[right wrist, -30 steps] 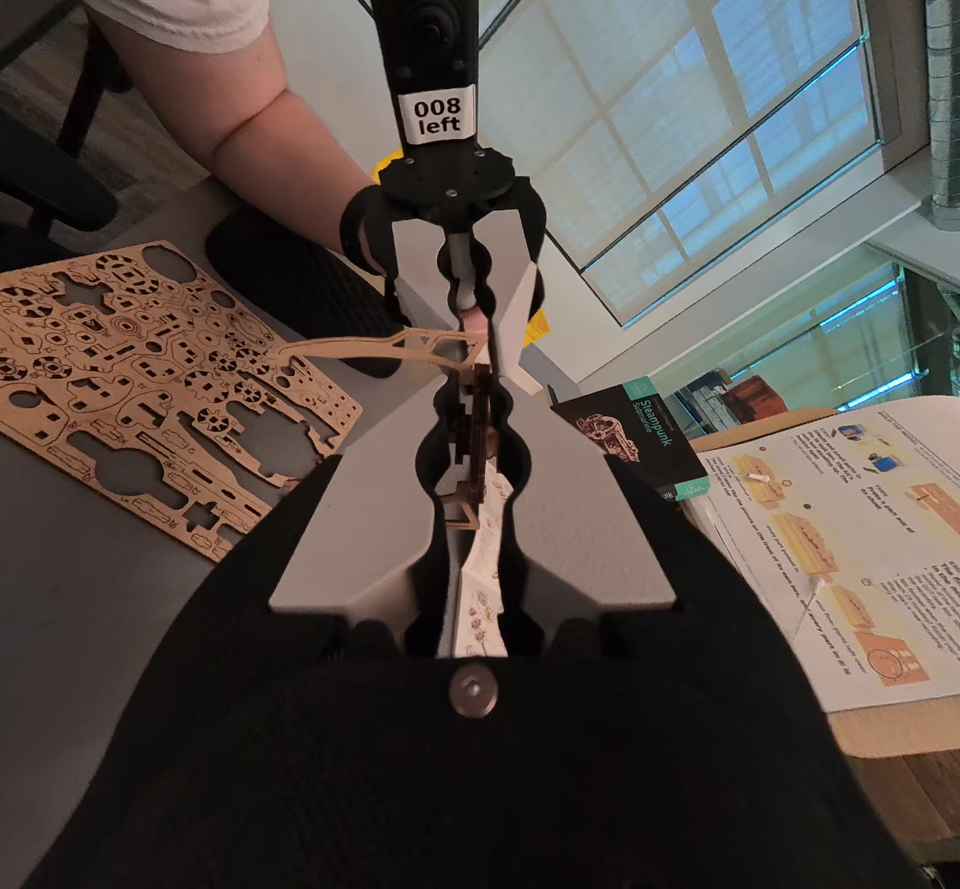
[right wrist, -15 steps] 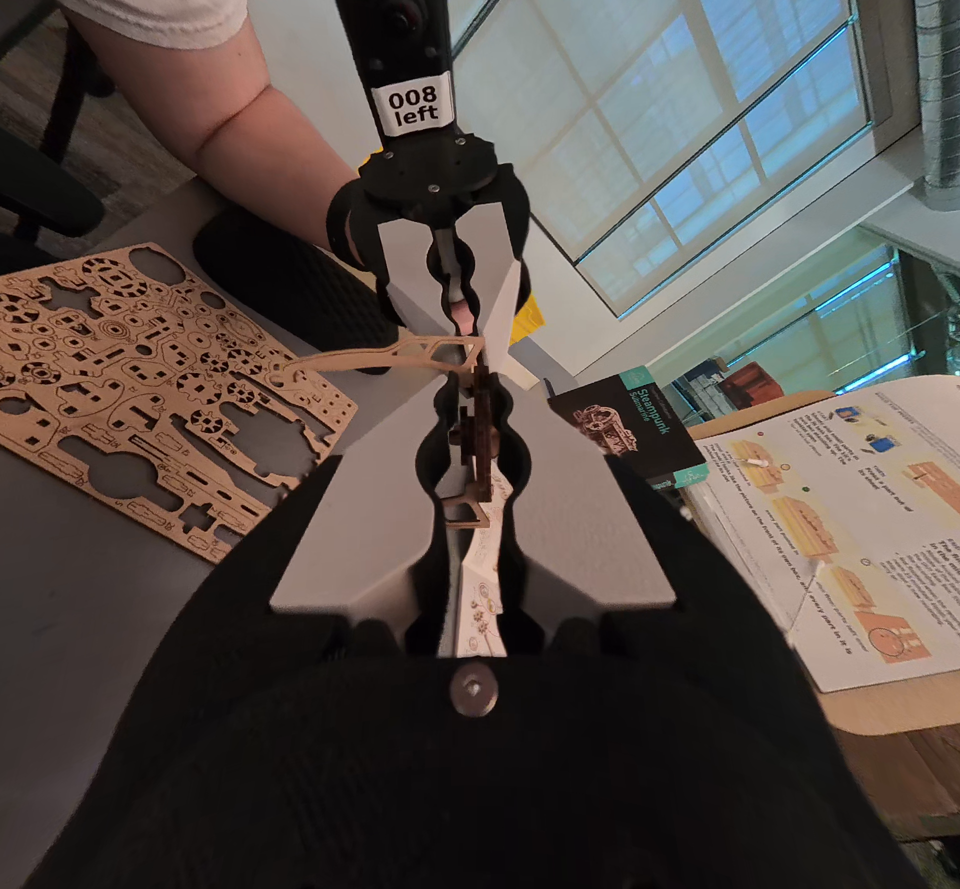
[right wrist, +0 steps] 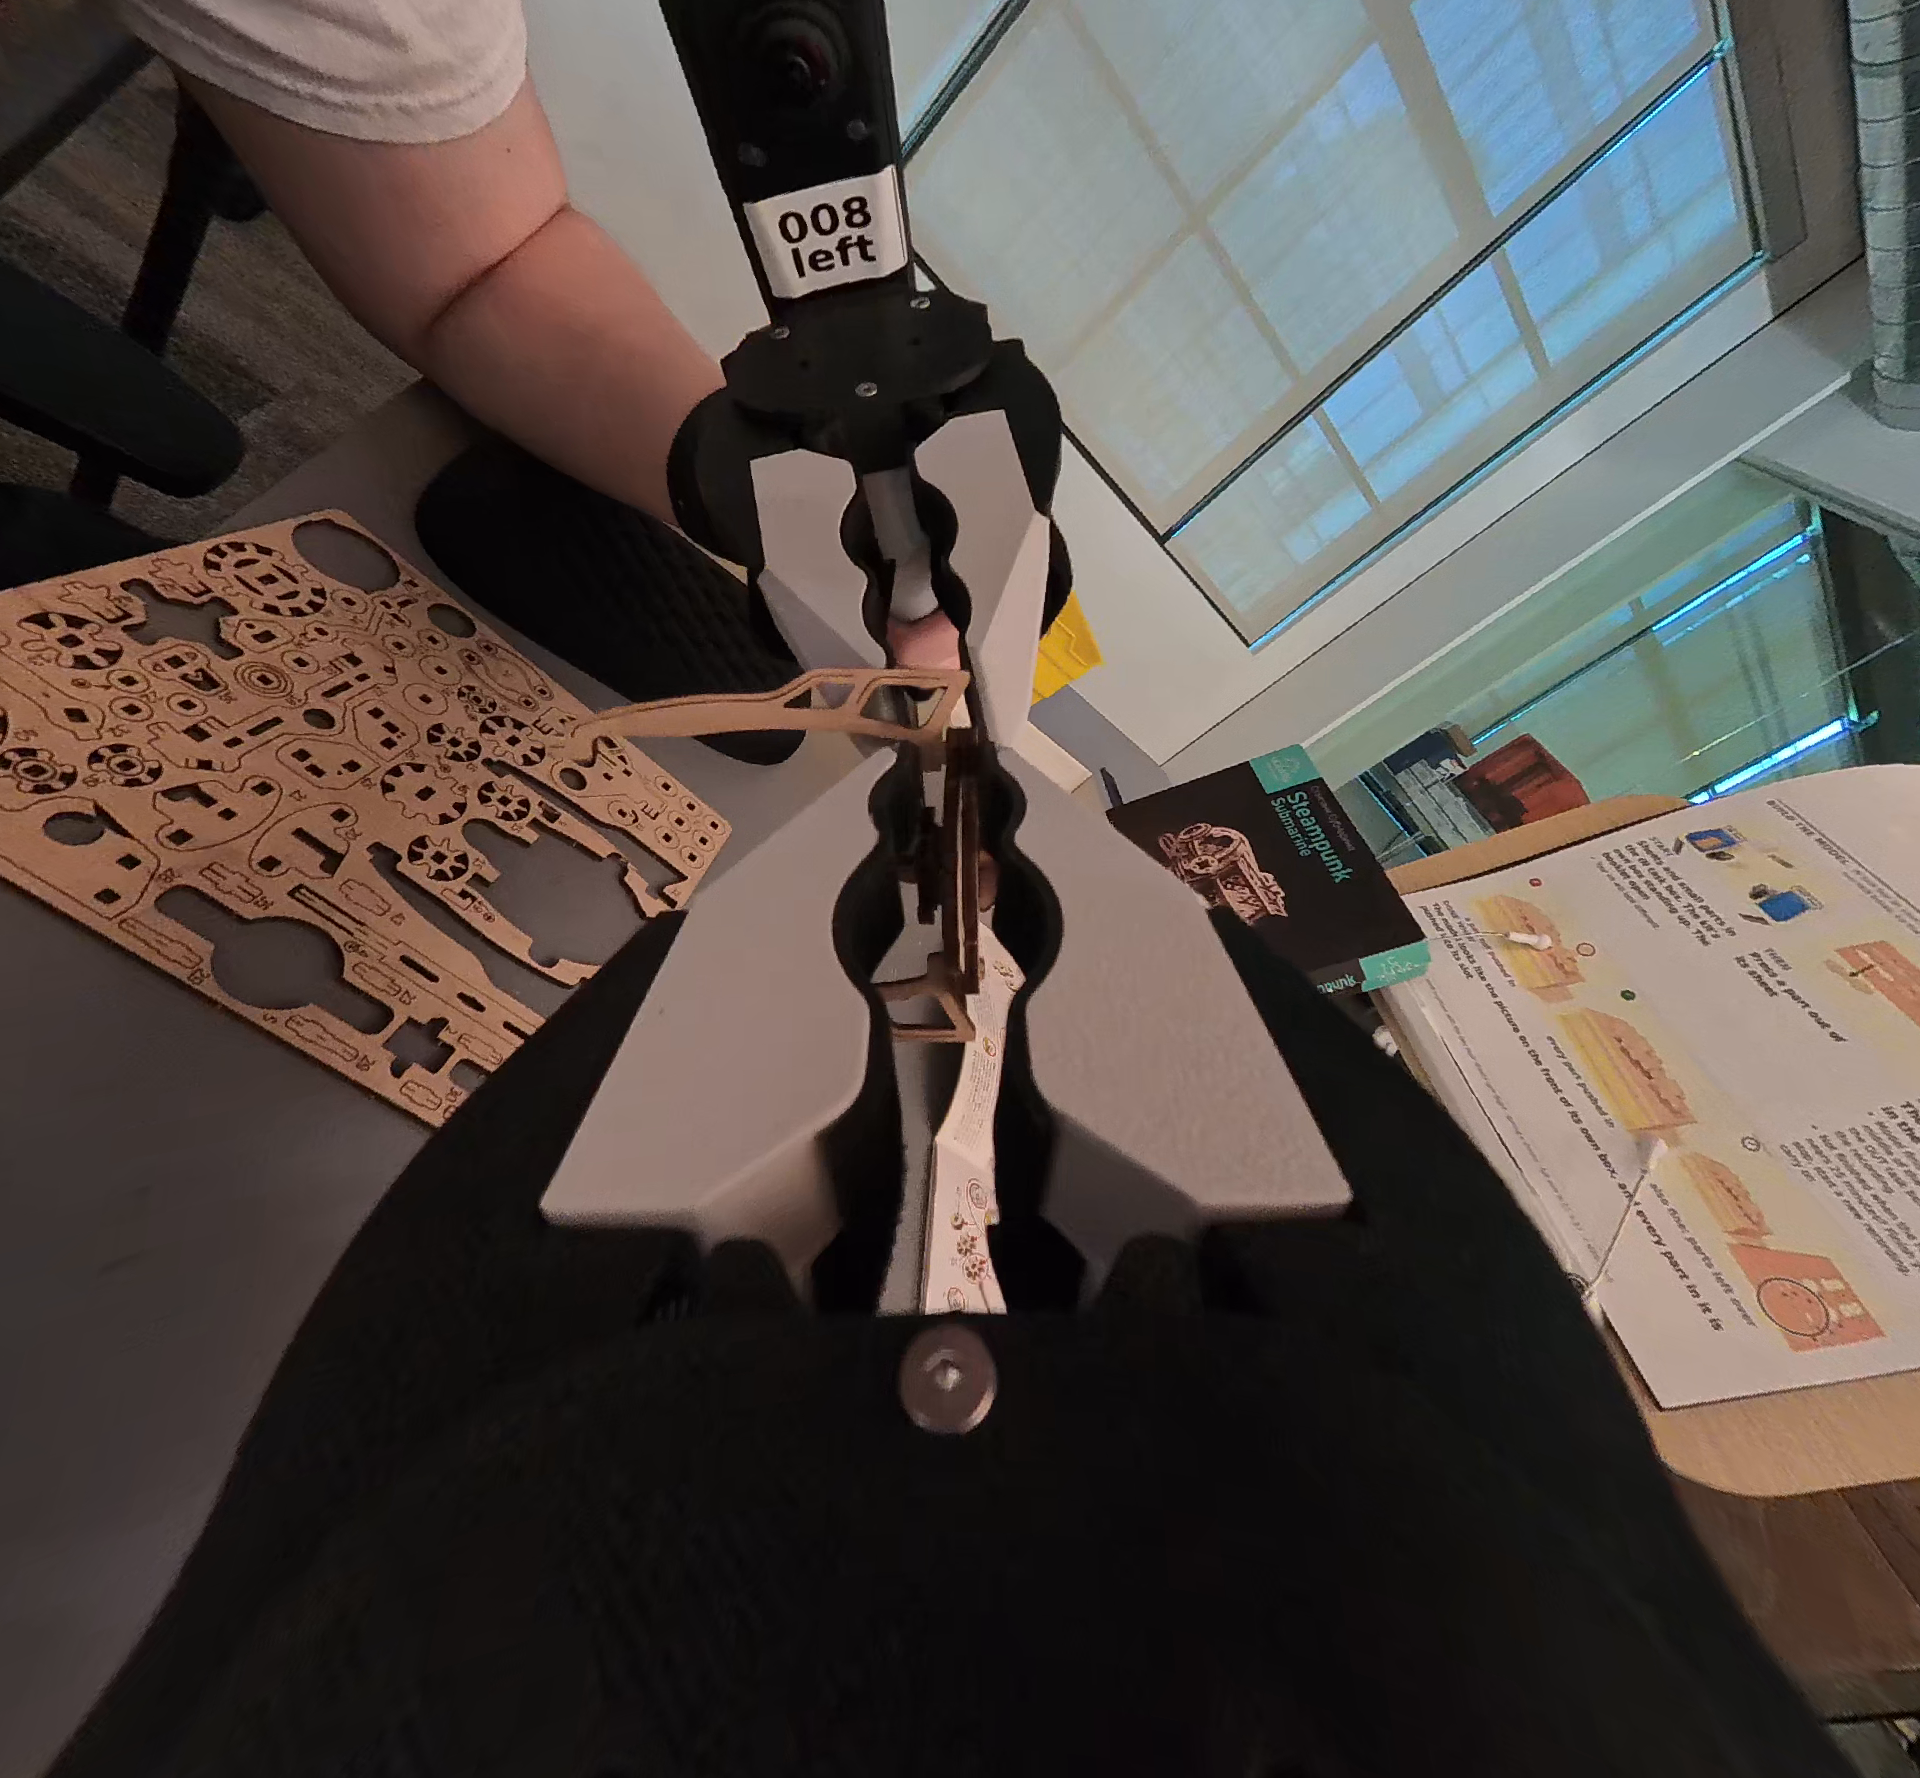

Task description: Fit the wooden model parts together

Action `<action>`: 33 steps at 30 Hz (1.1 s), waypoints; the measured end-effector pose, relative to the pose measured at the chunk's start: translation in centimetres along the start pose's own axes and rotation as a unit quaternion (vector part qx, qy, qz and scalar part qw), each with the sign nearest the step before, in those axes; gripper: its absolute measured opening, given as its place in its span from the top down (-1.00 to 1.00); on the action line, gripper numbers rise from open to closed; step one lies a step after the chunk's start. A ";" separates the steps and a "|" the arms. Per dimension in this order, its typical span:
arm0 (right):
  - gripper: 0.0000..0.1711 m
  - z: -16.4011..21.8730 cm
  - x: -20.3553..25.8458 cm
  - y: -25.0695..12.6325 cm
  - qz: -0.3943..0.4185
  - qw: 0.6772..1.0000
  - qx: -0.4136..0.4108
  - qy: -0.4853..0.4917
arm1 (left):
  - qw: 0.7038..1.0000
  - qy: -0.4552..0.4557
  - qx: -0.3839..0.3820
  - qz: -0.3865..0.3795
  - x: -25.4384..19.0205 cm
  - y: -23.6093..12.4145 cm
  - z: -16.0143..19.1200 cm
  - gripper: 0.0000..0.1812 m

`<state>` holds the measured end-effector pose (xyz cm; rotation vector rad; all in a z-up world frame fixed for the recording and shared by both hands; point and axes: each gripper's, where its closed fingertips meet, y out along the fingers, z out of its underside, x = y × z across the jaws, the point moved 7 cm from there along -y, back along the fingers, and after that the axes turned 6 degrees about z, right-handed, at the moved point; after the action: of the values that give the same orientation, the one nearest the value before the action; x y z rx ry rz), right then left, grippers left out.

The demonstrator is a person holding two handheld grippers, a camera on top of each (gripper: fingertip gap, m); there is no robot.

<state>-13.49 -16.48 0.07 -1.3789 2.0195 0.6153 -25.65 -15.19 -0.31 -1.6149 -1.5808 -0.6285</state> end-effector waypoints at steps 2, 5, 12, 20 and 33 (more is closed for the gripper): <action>0.90 0.1 0.0 0.1 0.003 1.000 0.001 -0.001 | 1.000 0.003 0.009 0.000 0.0 0.0 0.0 0.90; 0.89 0.1 0.0 0.1 0.008 1.000 0.003 0.003 | 1.000 0.006 0.022 -0.001 0.1 0.0 -0.1 0.90; 0.89 0.3 0.0 0.1 -0.003 0.999 0.001 0.032 | 0.999 -0.009 0.030 0.007 0.0 0.0 -0.2 0.91; 0.91 0.5 0.0 0.1 -0.001 0.999 0.010 0.039 | 0.999 -0.018 0.045 0.005 0.1 0.2 -0.1 0.91; 0.90 0.7 -0.5 0.1 0.016 0.999 0.013 0.044 | 0.999 -0.034 0.034 -0.006 0.5 0.4 0.4 0.90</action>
<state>-13.30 -15.58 -0.06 -1.3823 2.1149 0.5505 -25.25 -14.59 -0.25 -1.5929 -1.6439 -0.5259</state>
